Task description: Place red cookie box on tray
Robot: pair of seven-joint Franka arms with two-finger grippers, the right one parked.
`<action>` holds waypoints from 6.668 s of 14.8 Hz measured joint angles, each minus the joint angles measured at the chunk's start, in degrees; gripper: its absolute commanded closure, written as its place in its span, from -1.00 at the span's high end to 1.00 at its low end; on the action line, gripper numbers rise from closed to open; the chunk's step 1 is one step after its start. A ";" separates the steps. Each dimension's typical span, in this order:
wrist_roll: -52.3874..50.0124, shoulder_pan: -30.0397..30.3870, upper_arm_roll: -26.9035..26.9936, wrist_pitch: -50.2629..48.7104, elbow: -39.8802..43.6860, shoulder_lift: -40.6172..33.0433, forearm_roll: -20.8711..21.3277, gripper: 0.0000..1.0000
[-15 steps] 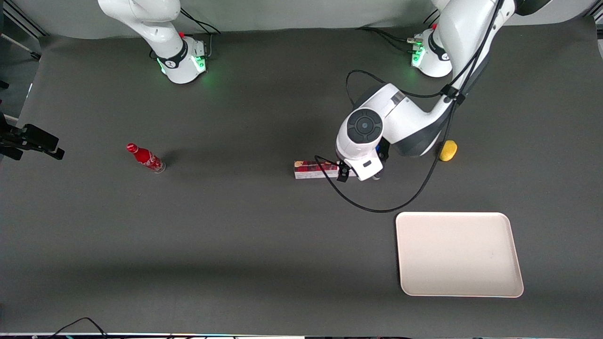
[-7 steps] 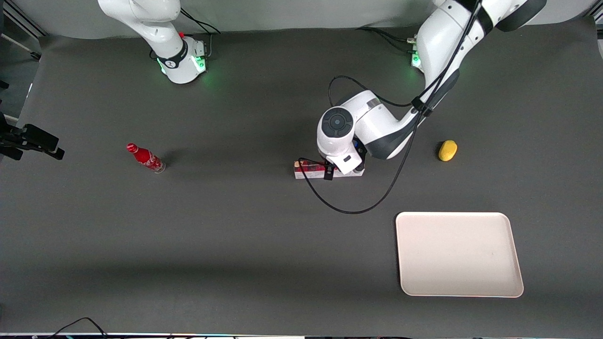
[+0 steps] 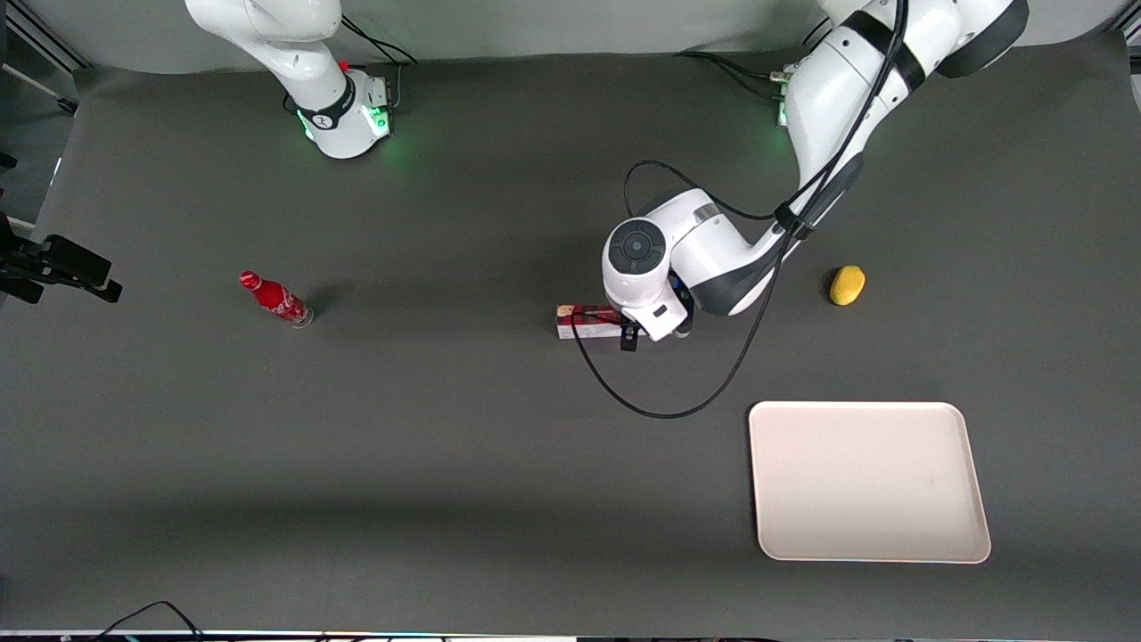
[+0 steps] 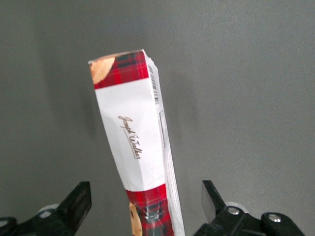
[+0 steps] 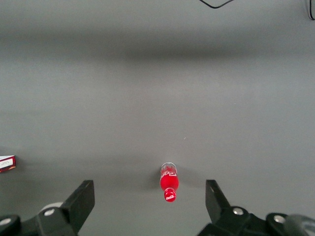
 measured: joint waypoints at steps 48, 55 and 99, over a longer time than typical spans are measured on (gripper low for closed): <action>111.59 6.96 29.71 -33.44 22.09 -20.79 -17.56 -1.00; 135.11 8.63 37.52 -17.55 21.04 -10.47 -17.99 -1.00; 147.24 12.79 39.52 -6.18 24.29 -0.53 -24.62 1.00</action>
